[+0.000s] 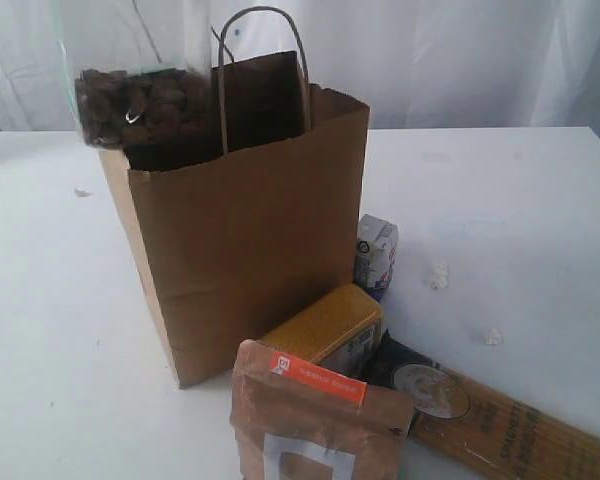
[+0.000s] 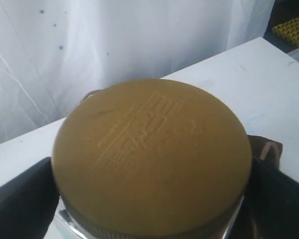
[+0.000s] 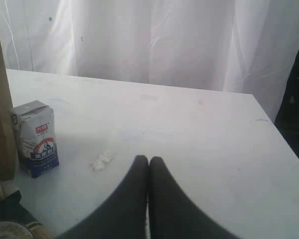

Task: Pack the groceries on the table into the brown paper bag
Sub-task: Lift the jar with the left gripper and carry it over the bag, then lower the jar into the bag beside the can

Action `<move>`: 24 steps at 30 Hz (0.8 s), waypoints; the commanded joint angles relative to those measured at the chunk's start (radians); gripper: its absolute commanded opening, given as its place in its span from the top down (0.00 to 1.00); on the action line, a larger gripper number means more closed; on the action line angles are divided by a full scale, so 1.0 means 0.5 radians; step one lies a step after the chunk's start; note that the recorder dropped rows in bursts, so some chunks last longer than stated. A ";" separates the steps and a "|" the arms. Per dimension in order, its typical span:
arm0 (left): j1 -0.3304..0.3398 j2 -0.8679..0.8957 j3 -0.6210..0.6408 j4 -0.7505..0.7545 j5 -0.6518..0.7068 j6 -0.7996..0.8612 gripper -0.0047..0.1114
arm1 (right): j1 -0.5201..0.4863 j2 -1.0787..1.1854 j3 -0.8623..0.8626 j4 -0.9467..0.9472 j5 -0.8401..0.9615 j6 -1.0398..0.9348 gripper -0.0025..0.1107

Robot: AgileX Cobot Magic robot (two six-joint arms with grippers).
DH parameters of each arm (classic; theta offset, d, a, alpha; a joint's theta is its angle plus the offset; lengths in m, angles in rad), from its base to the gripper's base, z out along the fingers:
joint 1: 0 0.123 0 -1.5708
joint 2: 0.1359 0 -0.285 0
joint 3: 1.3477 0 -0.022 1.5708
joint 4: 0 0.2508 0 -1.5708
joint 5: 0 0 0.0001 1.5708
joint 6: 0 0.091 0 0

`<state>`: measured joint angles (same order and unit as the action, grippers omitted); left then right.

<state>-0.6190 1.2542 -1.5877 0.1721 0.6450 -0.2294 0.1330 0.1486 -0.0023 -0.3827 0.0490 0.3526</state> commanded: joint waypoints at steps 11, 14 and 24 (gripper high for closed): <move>-0.005 0.069 -0.017 -0.131 -0.044 -0.005 0.96 | -0.009 -0.008 0.005 -0.014 -0.005 0.007 0.98; -0.005 0.097 -0.017 -0.131 -0.044 -0.005 0.96 | -0.009 -0.008 0.005 -0.014 -0.005 0.007 0.98; -0.005 0.101 -0.017 -0.037 0.050 0.077 0.96 | -0.009 -0.008 0.005 -0.014 -0.005 0.007 0.98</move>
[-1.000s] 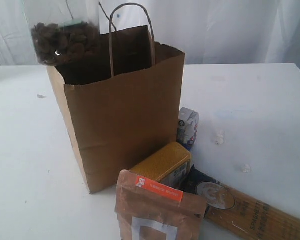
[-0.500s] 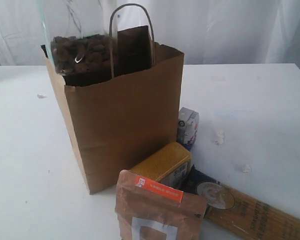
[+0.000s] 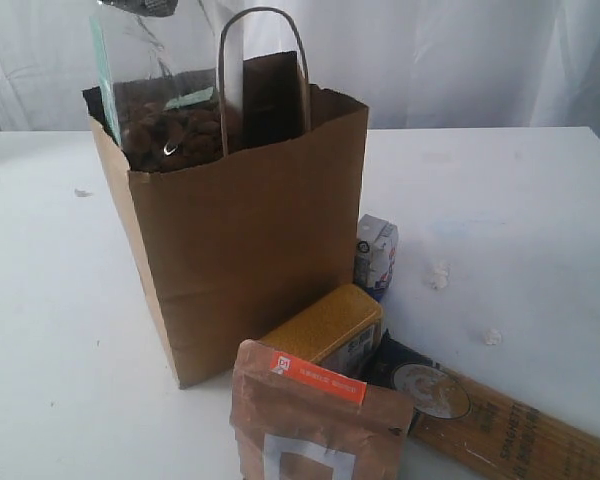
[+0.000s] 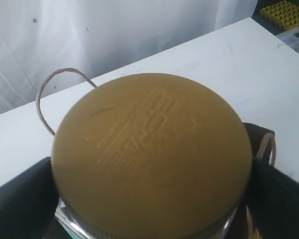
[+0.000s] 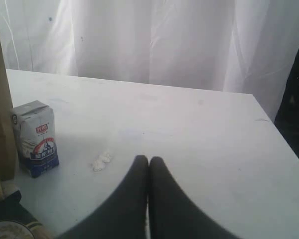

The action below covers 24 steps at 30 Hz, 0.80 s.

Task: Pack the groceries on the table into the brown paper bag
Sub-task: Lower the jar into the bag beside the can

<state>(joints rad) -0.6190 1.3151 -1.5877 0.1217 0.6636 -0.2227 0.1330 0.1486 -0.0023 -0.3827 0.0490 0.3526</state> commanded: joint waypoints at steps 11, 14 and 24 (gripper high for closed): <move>-0.005 0.039 -0.013 0.003 0.277 0.490 0.96 | -0.009 -0.008 0.005 -0.014 -0.005 0.007 0.98; -0.005 0.108 -0.013 -0.124 0.348 0.573 0.96 | -0.009 -0.008 0.005 -0.014 -0.005 0.007 0.98; -0.005 0.165 -0.013 -0.181 0.457 0.715 0.81 | -0.009 -0.008 0.005 -0.014 -0.005 0.007 0.98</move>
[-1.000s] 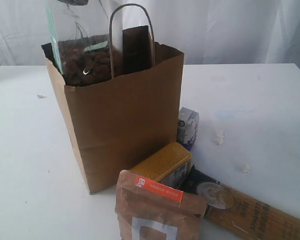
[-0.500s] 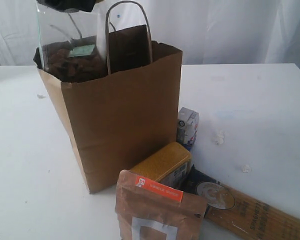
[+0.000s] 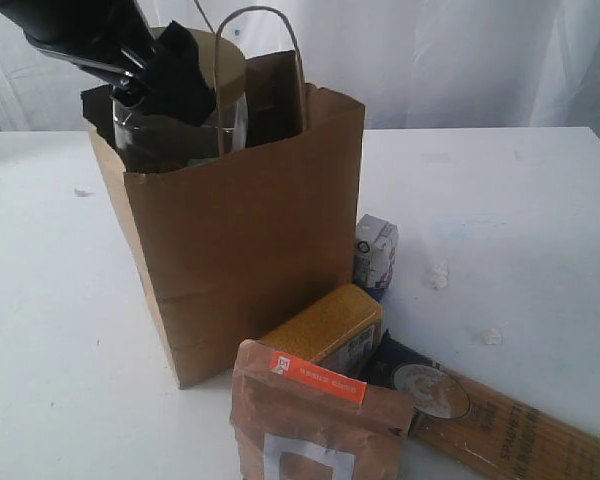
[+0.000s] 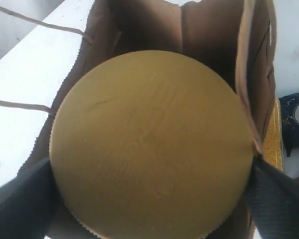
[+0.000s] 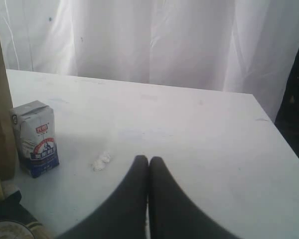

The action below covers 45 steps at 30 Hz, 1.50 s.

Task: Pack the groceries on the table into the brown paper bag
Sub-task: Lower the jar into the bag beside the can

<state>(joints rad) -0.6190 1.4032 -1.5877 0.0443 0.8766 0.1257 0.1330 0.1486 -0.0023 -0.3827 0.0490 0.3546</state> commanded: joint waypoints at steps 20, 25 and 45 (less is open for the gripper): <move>-0.005 -0.011 -0.013 -0.026 0.000 -0.108 0.35 | -0.009 -0.008 0.005 -0.014 -0.005 0.003 0.98; -0.005 -0.011 -0.013 -0.033 -0.016 -0.108 0.35 | -0.009 -0.008 0.005 -0.014 -0.005 0.003 0.98; -0.005 0.001 -0.013 -0.032 -0.055 -0.079 0.34 | -0.009 -0.008 0.005 -0.014 -0.005 0.003 0.98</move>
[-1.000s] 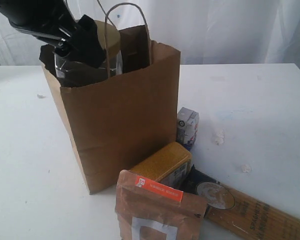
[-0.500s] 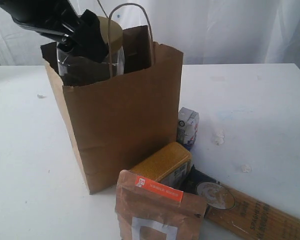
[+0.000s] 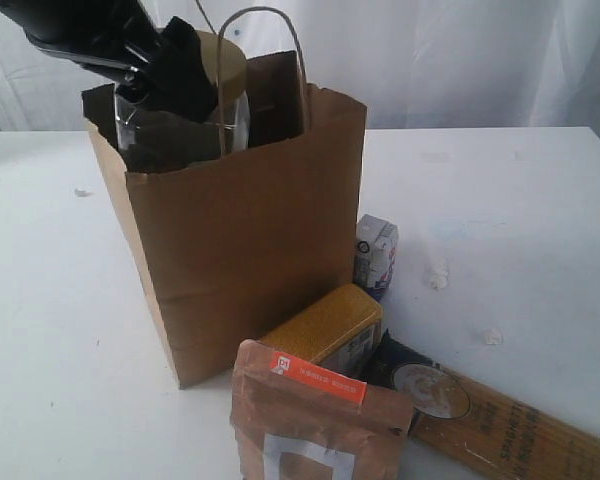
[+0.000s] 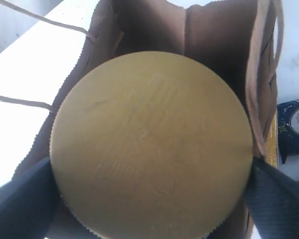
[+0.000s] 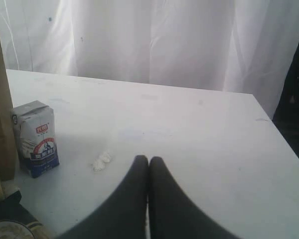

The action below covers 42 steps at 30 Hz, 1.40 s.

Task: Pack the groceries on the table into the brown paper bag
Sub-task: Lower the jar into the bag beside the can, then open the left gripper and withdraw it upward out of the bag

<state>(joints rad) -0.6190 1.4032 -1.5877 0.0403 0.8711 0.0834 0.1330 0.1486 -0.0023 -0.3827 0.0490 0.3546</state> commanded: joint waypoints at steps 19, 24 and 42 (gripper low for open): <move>-0.005 0.163 -0.013 -0.020 0.173 0.055 0.05 | -0.009 -0.008 0.005 -0.014 -0.005 0.003 0.98; -0.005 0.163 -0.013 -0.010 0.174 0.055 0.05 | -0.009 -0.008 0.005 -0.014 -0.005 0.003 0.98; -0.005 -0.054 -0.526 0.426 0.268 0.095 0.06 | -0.009 -0.008 0.005 -0.014 -0.003 0.041 0.98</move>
<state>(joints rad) -0.6190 1.4208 -1.7930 0.2084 0.9707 0.1331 0.1330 0.1486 -0.0023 -0.3827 0.0490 0.3659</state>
